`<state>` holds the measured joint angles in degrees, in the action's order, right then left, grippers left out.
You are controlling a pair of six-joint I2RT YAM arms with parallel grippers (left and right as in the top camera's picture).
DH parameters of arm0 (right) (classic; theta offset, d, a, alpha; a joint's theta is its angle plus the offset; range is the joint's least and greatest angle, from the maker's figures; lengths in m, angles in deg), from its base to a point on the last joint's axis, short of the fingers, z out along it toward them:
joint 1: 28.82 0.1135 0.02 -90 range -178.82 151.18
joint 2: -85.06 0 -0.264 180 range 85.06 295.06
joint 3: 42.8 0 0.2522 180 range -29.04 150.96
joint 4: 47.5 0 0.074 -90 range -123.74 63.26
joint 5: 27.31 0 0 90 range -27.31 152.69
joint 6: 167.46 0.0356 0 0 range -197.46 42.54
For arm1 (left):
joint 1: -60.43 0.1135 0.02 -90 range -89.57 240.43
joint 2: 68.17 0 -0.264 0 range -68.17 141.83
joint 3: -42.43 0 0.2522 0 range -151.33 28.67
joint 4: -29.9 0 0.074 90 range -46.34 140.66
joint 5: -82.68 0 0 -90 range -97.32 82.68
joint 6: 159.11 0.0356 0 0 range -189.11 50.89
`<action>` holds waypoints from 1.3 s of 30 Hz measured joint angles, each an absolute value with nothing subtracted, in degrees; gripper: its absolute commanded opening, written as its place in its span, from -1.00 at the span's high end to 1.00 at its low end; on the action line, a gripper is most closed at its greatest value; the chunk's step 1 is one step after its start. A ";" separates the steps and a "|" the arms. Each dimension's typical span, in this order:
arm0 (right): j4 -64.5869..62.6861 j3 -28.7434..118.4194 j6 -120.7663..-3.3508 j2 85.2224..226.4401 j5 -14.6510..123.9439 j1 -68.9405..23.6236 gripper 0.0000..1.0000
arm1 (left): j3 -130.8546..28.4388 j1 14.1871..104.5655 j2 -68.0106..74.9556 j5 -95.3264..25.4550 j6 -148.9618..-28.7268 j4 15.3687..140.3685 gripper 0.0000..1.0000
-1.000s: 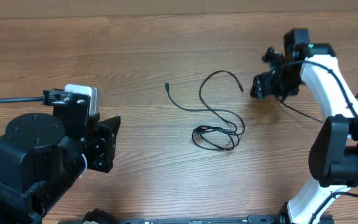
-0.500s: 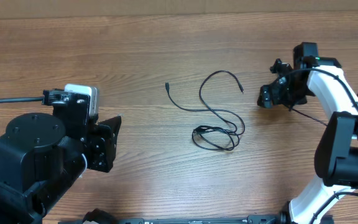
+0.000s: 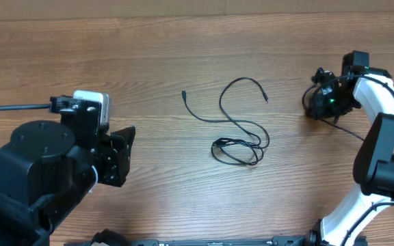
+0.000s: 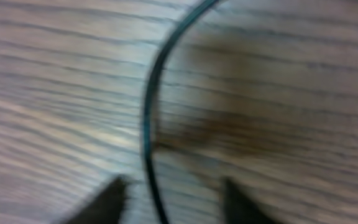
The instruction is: Untangle cables
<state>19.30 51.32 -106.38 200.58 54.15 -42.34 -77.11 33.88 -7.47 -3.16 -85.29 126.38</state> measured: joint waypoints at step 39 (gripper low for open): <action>0.77 54.07 -92.00 201.70 57.65 -79.80 -1.00 | -77.11 33.88 1.56 -5.17 -87.19 126.23 0.09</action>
